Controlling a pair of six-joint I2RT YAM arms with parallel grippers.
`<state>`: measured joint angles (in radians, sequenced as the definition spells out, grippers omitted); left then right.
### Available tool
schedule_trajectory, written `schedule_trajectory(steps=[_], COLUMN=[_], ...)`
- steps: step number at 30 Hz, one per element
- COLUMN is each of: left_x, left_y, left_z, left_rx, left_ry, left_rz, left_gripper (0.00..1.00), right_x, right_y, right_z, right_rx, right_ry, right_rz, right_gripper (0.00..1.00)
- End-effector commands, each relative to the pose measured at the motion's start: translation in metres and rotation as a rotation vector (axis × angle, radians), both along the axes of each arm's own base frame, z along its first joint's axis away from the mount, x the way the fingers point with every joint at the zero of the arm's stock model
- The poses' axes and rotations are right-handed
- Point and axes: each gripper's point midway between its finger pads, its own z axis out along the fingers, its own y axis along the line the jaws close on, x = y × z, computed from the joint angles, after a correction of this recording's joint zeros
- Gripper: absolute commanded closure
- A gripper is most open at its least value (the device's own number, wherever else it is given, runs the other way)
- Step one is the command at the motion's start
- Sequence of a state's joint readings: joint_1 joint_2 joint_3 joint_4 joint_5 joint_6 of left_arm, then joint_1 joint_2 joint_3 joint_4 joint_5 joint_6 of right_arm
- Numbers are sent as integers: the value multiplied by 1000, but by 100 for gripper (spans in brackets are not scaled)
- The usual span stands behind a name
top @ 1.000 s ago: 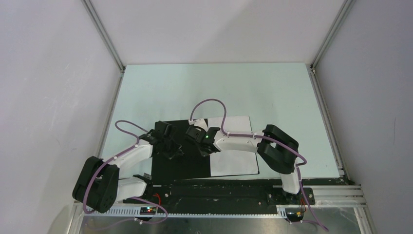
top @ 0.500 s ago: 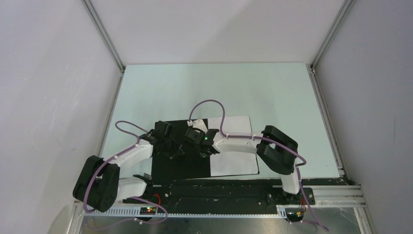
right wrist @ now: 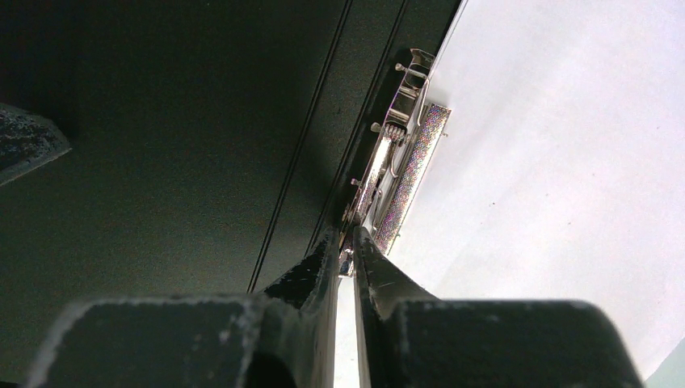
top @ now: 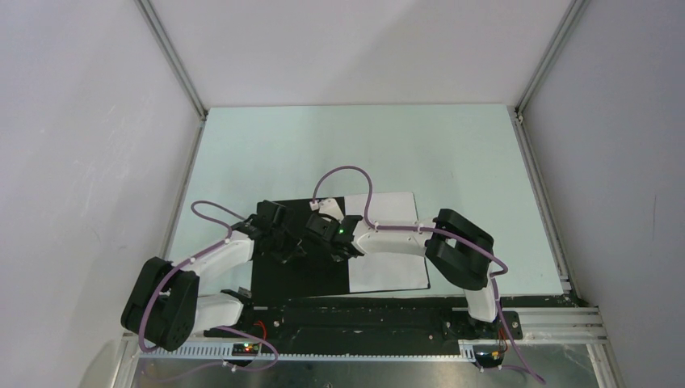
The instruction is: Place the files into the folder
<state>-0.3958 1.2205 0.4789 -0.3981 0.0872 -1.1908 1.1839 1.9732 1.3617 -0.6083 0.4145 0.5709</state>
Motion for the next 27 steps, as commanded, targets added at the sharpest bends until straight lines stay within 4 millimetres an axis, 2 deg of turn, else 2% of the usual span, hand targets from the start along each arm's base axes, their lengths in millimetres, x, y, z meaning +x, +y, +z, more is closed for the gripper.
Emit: schedule_trajectory(steps=[1, 27], left_x=[-19, -18], left_y=[31, 32], left_z=[-31, -34], left_rx=[148, 148], left_ry=[81, 95], left_rz=[53, 71], left_gripper=[100, 100], right_x=[-82, -97], right_y=[15, 11], right_z=[-61, -56], right_rx=[24, -3], right_ry=[310, 318], right_rz=[85, 83], right_gripper=[87, 86])
